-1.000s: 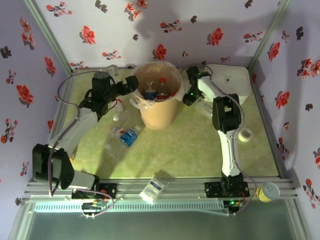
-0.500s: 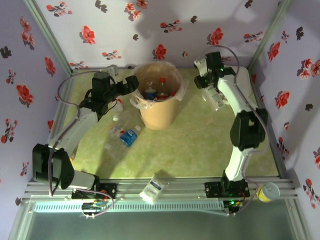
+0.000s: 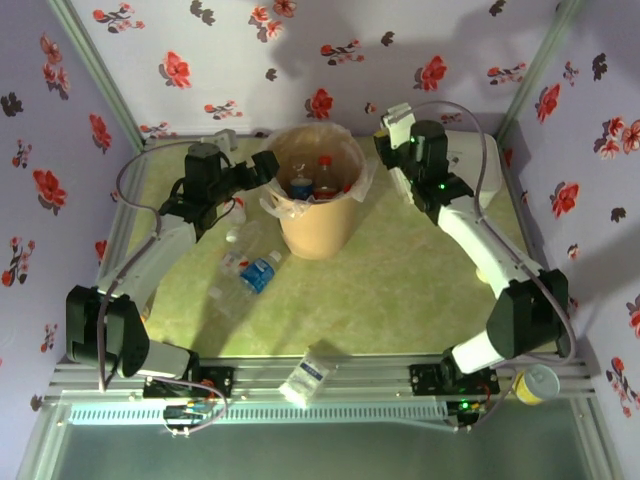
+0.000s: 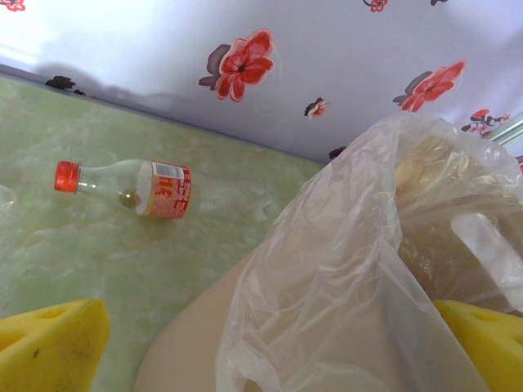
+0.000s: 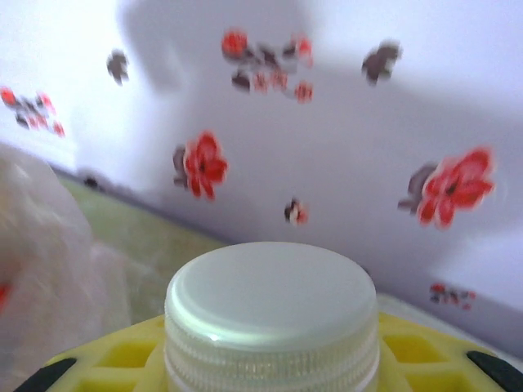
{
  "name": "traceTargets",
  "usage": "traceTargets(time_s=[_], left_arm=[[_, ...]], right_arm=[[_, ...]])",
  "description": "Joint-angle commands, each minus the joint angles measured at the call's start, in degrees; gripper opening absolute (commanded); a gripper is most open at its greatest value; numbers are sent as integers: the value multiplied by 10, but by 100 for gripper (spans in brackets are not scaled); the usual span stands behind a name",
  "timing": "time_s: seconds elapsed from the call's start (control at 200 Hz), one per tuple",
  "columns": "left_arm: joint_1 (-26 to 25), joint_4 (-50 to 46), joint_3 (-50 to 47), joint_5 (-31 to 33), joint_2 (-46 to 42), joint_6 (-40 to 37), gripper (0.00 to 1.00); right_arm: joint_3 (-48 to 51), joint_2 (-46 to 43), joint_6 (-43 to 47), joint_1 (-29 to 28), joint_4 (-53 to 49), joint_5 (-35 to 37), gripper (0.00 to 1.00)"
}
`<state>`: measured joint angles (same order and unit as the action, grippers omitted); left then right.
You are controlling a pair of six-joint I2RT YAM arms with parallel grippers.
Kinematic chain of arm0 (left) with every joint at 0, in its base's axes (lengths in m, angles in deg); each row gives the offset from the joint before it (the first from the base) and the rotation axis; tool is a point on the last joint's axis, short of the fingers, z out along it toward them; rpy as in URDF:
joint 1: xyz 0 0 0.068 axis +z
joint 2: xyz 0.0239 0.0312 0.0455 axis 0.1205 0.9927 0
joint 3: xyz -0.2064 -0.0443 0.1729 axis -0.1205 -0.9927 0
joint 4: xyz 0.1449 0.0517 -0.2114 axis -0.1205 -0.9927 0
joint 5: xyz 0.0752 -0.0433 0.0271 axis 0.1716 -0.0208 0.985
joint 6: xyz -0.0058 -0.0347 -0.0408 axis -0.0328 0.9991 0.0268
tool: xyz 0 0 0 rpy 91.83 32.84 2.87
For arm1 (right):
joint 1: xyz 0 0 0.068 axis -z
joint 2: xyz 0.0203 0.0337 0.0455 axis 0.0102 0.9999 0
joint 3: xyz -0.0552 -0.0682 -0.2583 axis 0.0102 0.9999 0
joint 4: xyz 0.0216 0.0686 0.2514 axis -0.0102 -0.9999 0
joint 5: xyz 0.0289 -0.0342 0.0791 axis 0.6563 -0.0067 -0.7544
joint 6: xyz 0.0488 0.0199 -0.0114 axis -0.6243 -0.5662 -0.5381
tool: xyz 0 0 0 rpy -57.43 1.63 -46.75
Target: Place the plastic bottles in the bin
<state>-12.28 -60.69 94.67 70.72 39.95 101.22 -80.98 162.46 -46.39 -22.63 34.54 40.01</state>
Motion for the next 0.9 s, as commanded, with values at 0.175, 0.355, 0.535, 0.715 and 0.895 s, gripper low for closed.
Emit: traceTargets(time_s=[0.175, 0.355, 0.535, 0.715, 0.895], left_arm=[[3, 5, 10, -7, 5, 4, 99], [3, 9, 13, -9, 9, 8, 99], [3, 12, 10, -9, 6, 10, 99], [3, 11, 6, -9, 4, 9, 99], [3, 14, 7, -9, 9, 11, 99]], right_arm=[[2, -85, 24, -43, 153, 3, 18], [-58, -88, 37, -73, 141, -23, 18], [-88, -66, -5, -109, 172, -87, 19], [-94, -32, -86, -113, 200, -110, 20], [-85, 6, -143, -112, 226, -125, 20]])
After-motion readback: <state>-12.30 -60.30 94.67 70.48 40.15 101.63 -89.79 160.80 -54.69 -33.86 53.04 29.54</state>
